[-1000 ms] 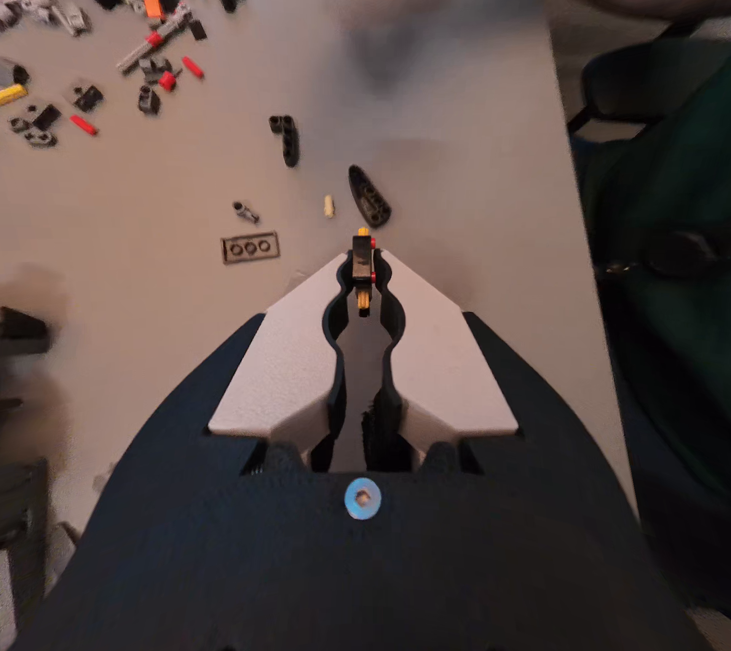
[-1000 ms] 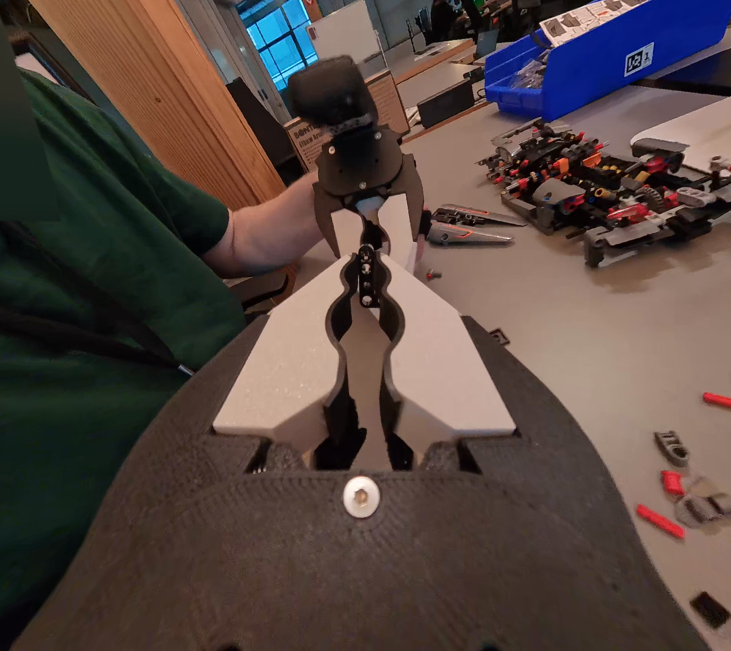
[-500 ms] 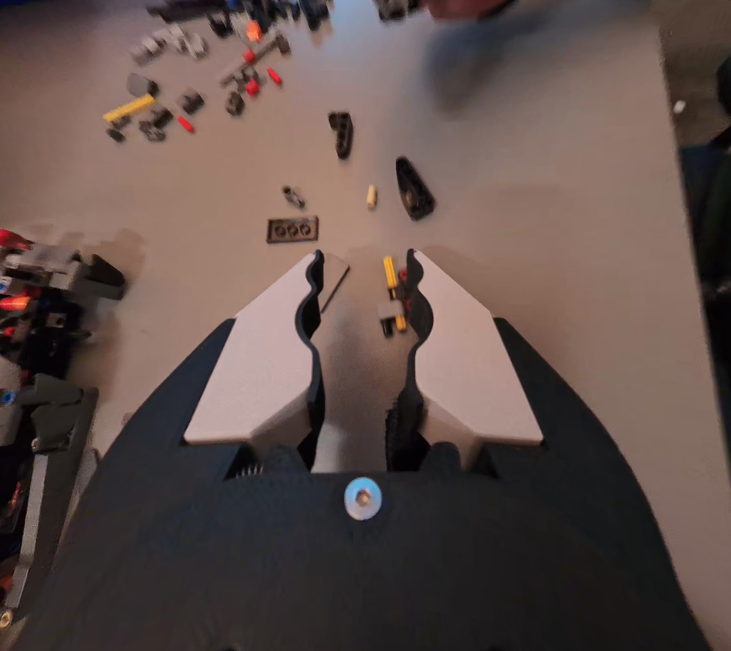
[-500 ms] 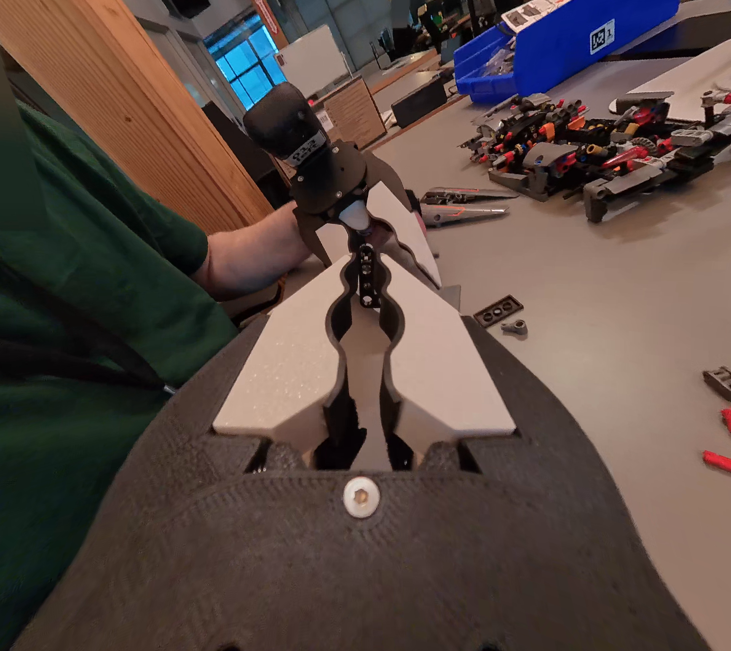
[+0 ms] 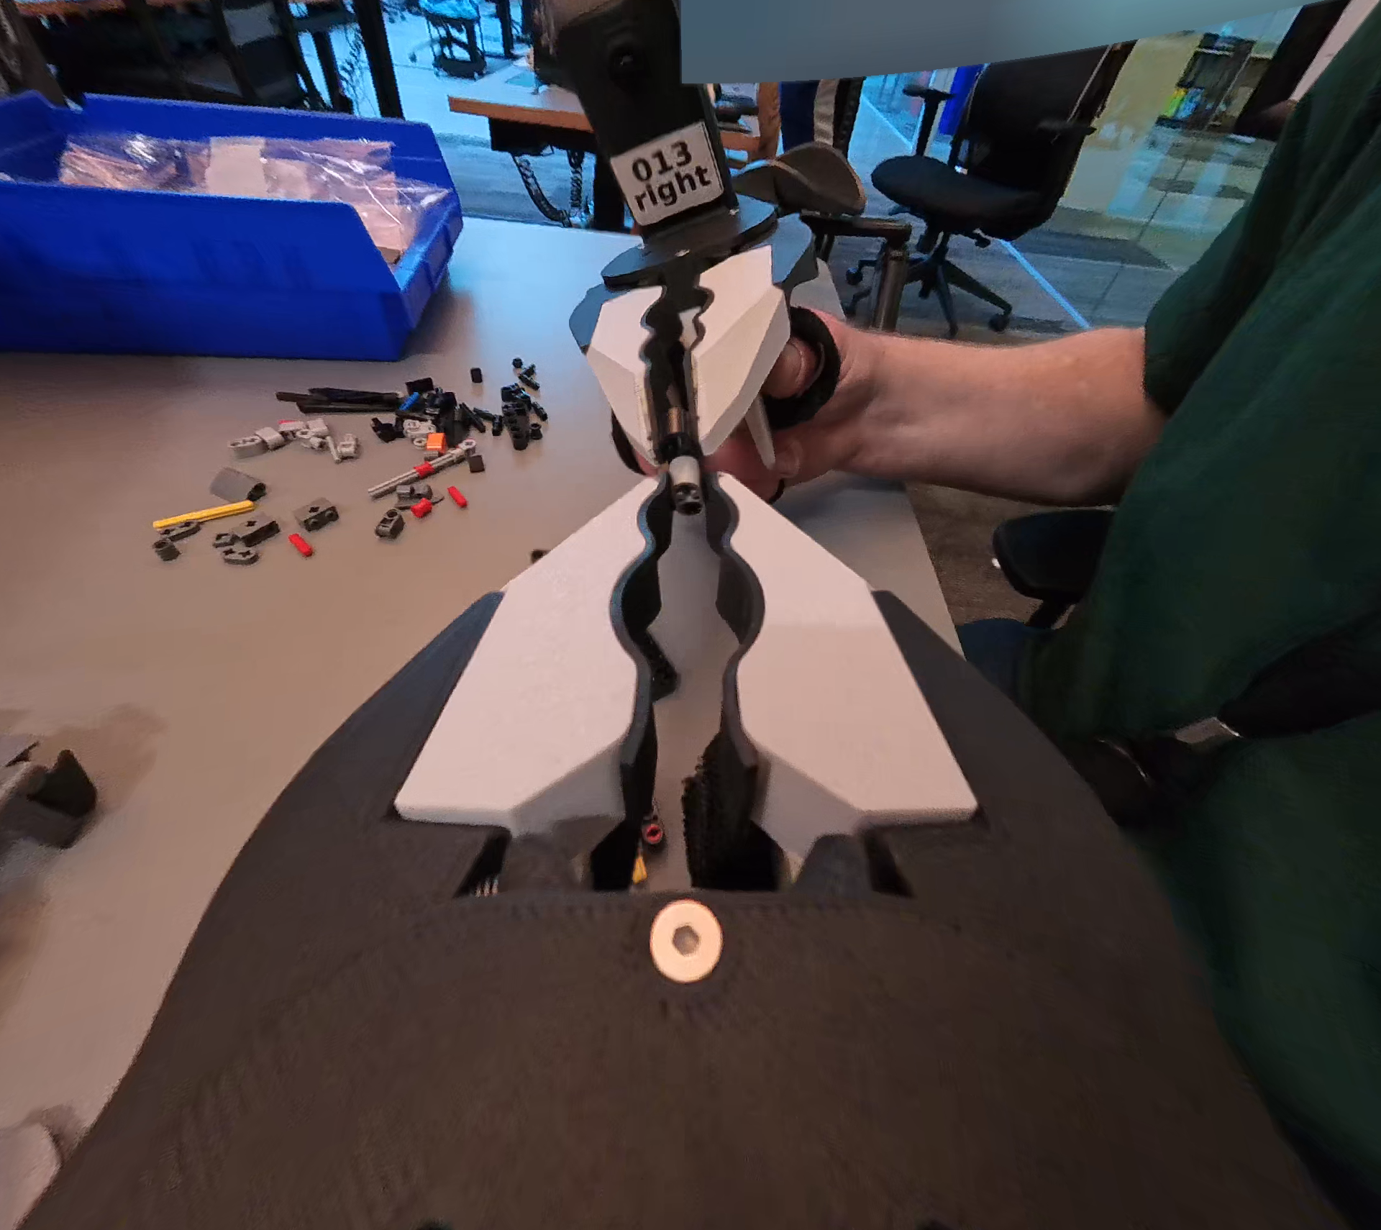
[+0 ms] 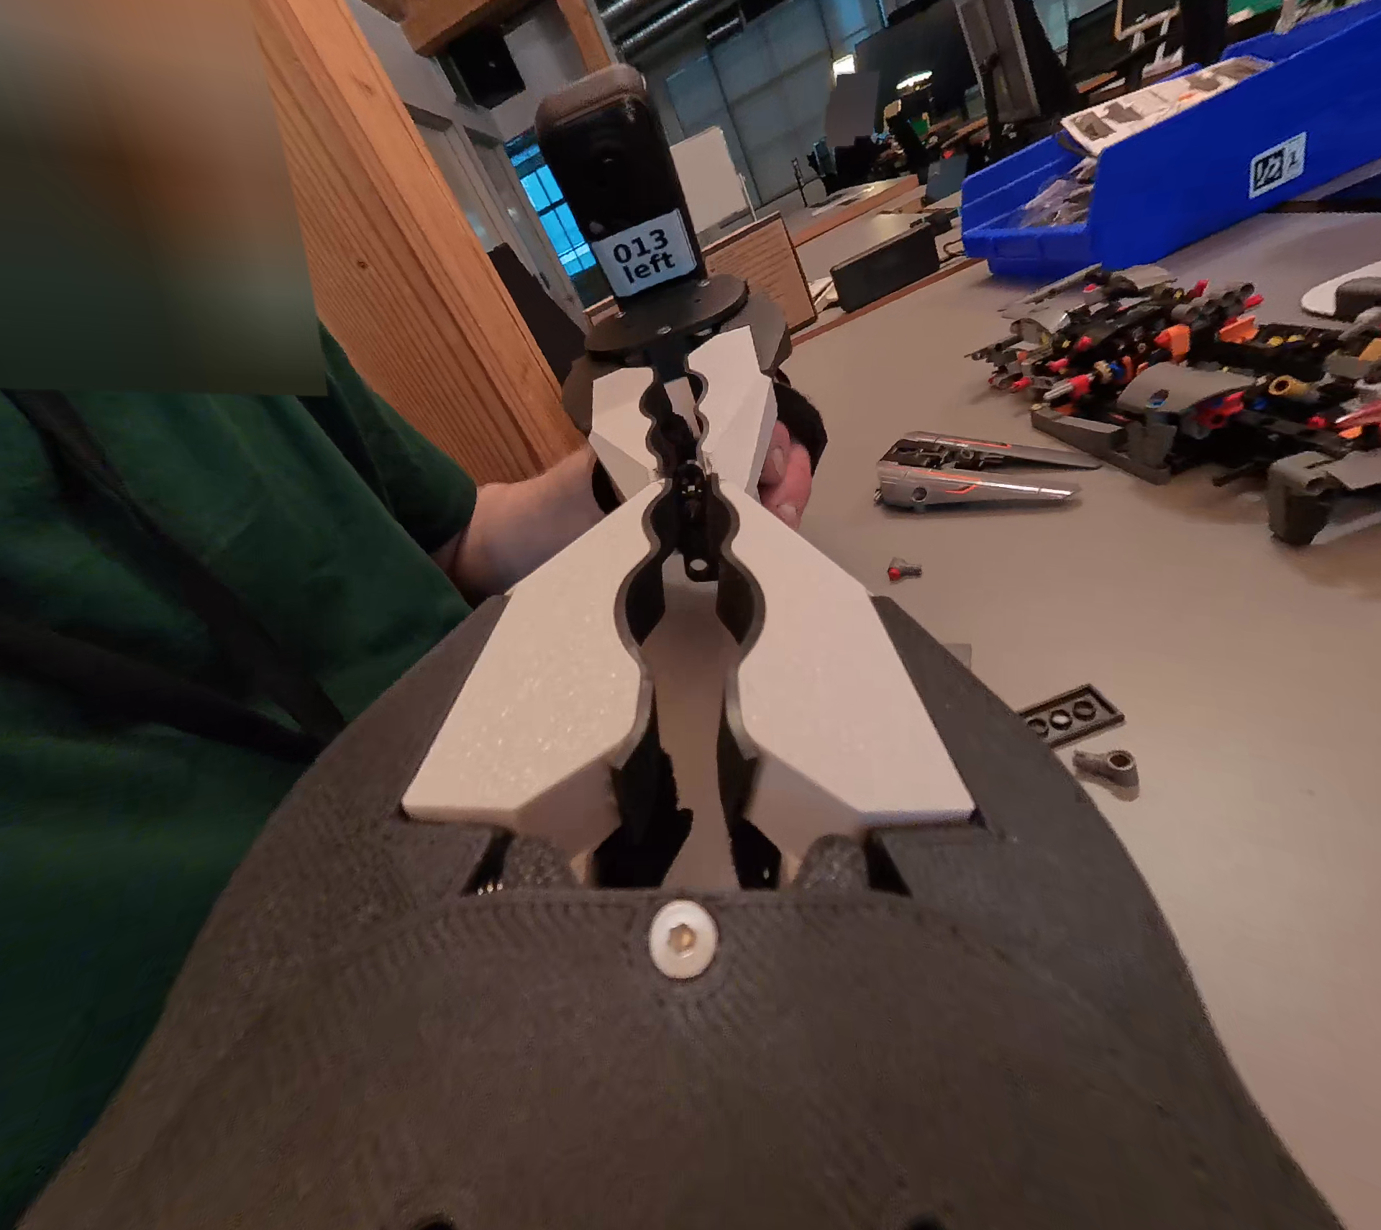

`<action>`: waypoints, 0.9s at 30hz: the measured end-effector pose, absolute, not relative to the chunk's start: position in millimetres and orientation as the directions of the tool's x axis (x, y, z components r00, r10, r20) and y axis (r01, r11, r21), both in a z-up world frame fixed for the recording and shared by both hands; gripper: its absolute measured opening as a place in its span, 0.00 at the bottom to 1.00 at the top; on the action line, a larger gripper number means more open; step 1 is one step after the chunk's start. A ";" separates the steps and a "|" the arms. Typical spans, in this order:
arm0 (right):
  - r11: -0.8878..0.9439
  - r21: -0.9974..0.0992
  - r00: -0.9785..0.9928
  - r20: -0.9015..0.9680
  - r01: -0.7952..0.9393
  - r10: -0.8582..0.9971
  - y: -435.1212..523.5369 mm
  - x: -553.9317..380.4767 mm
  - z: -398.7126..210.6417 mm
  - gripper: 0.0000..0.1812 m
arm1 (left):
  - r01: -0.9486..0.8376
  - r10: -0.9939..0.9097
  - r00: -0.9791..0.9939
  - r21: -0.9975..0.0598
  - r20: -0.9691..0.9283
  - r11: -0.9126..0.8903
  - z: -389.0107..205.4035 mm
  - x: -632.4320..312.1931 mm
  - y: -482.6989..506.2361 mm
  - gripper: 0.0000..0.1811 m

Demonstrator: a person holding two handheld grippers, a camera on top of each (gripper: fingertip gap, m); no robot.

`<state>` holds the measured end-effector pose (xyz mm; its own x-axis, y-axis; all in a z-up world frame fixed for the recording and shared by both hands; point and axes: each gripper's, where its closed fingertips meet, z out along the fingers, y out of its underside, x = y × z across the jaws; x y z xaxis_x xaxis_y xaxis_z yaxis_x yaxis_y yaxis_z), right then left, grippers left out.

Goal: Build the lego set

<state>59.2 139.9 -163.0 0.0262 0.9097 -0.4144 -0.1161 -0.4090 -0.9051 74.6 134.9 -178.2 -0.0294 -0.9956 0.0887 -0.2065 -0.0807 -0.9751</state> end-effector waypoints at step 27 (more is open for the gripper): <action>-0.435 -0.885 -0.049 -0.433 -0.164 0.900 118.8 67.3 -147.6 0.03 | 0.017 -0.964 -0.098 -0.968 0.249 -0.251 -153.1 71.4 115.9 0.02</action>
